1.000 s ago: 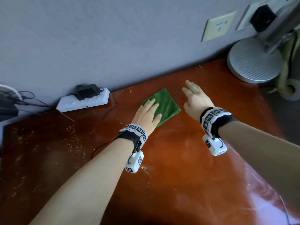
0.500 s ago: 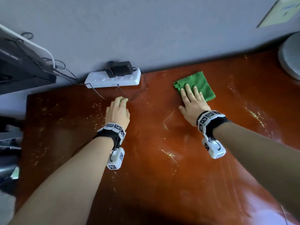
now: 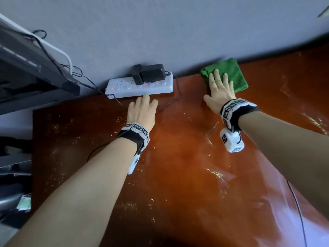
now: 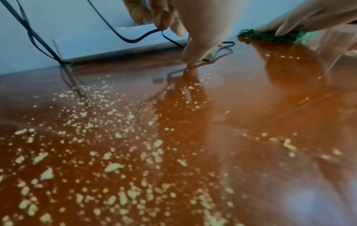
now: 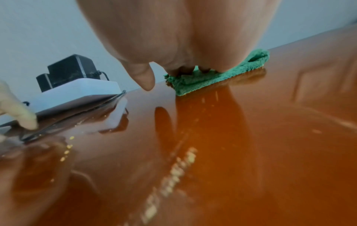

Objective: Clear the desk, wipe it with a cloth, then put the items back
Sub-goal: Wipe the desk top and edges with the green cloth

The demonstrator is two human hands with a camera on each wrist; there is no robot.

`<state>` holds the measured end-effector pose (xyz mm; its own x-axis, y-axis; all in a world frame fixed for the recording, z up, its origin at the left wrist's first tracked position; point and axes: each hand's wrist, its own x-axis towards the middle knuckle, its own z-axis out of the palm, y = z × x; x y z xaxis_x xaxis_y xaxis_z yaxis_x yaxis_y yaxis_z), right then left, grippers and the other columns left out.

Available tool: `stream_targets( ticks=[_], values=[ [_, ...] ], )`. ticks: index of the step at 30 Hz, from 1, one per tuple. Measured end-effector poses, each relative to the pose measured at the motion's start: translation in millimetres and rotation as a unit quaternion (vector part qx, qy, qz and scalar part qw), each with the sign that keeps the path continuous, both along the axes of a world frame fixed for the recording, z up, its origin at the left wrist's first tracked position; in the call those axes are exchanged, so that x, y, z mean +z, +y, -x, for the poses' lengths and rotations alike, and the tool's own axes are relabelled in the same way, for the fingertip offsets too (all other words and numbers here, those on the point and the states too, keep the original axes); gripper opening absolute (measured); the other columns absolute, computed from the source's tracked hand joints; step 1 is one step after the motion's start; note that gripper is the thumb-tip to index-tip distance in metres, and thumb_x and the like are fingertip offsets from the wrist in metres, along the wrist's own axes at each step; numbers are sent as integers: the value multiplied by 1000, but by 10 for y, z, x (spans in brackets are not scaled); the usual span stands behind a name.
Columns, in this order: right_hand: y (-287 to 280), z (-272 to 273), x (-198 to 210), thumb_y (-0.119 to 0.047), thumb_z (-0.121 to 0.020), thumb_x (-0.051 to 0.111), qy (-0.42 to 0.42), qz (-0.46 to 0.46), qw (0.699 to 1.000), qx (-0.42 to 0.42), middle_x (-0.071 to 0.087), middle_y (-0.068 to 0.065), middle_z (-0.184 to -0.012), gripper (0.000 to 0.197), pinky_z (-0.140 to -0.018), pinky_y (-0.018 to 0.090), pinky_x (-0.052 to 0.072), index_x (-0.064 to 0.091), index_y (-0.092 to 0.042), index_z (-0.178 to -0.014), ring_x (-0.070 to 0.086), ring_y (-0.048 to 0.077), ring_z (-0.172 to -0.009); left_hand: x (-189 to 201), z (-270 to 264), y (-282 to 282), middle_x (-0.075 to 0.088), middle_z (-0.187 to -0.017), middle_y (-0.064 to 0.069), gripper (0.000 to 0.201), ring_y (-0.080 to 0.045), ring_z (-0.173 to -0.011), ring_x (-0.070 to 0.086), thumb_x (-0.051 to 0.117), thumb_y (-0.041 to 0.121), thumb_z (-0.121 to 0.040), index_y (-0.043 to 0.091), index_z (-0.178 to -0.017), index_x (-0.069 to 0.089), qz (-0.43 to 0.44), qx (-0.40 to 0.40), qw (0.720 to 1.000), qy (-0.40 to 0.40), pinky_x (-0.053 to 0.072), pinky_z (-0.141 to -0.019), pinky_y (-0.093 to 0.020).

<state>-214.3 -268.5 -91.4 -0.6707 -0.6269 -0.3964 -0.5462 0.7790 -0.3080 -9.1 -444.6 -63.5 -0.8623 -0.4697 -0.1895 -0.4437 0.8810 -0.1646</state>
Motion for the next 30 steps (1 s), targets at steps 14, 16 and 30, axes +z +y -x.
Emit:
stream_targets(
  ticks=[14,16,30],
  values=[
    [-445,-337,-17,-42,-90,39,36,-16,994,106,-10,2,-165,82,-122,50,-3,-1,-17,-158,-10,32,-151,246,-27,-372,53,-97,-4,4,-27,-72,55,63,21,-91,22,-95,64,-115,78,973,182,33,-55,-32],
    [-444,-423,-10,-42,-90,38,42,-19,993,113,-10,2,-165,82,-122,50,-2,0,-18,-158,-10,32,-151,264,10,-411,52,-95,-4,4,-29,-72,54,62,22,-91,22,-95,63,-120,91,969,197,33,-55,-33],
    [-301,-1250,92,-49,-84,40,10,-30,990,137,-11,-1,-165,90,-122,52,-1,-1,-19,-158,-11,31,-151,218,-11,-413,55,-100,-5,6,-32,-81,60,61,24,-92,22,-98,64,-134,88,967,198,34,-60,-31]
  ],
)
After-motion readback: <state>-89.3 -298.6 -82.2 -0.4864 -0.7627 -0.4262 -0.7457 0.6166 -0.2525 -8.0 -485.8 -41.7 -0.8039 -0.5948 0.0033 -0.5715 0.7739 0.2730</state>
